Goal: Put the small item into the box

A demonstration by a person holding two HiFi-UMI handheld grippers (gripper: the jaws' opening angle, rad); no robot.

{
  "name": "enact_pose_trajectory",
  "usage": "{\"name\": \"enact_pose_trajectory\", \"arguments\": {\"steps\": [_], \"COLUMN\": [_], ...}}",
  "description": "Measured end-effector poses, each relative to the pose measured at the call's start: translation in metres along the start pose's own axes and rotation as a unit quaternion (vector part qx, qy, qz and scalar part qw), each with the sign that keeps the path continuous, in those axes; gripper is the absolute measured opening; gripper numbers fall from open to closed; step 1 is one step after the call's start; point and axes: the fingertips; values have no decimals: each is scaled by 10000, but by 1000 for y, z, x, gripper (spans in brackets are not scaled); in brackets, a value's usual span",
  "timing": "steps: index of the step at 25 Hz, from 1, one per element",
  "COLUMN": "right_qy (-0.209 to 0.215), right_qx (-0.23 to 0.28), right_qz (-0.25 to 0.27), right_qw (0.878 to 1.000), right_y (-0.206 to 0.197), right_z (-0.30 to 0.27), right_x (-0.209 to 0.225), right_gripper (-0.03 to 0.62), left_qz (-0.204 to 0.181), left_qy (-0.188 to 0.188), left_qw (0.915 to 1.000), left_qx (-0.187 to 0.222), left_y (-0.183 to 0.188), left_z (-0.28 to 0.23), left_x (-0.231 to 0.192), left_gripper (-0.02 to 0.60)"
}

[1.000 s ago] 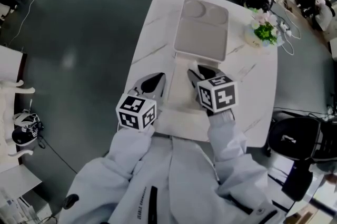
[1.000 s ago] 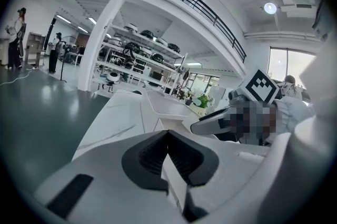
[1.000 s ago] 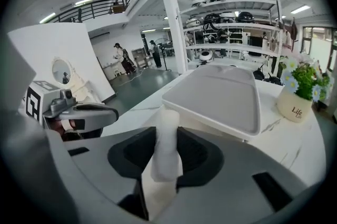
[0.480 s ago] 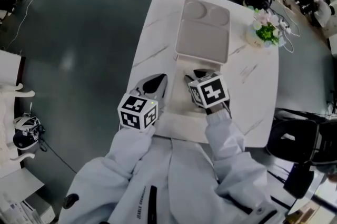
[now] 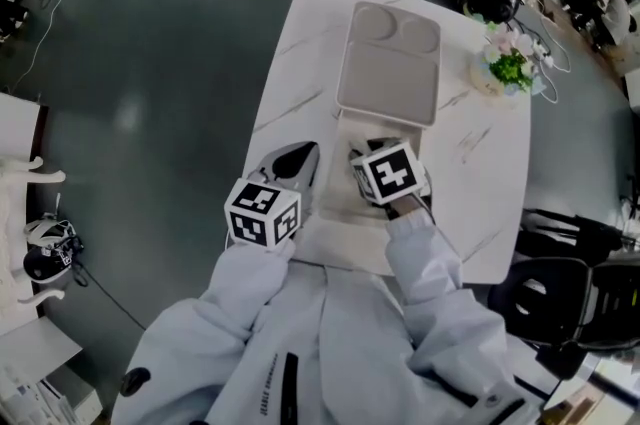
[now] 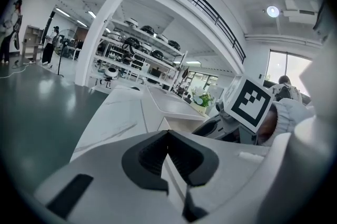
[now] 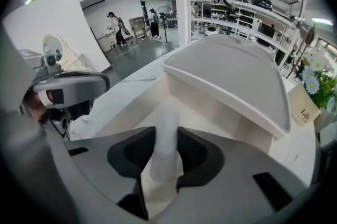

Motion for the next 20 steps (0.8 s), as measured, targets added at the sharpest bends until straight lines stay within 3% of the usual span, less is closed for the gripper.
{"name": "enact_pose_trajectory", "arguments": {"steps": [9, 13, 16, 20], "right_qy": [-54, -124, -81, -100], "right_qx": [156, 484, 812, 1233], "right_qz": [-61, -160, -202, 118], "right_qw": [9998, 9986, 9965, 9923], "right_y": [3, 10, 16, 22], "right_z": [4, 15, 24, 39], "right_x": [2, 3, 3, 1], "right_gripper": [158, 189, 175, 101], "left_qz": [6, -32, -42, -73], "left_qy": [7, 51, 101, 175], "left_qw": [10000, 9999, 9998, 9994], "left_qx": [32, 96, 185, 301], "left_y": [1, 4, 8, 14], "left_z": [1, 6, 11, 17], "left_x": [2, 4, 7, 14], "left_gripper": [-2, -2, -2, -2]}}
Point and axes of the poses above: the fingertips, and each gripper's own axes: z backward along the fingers, x to its right, y out of its top, and after that the axes turned 5 degrees about z, right-handed
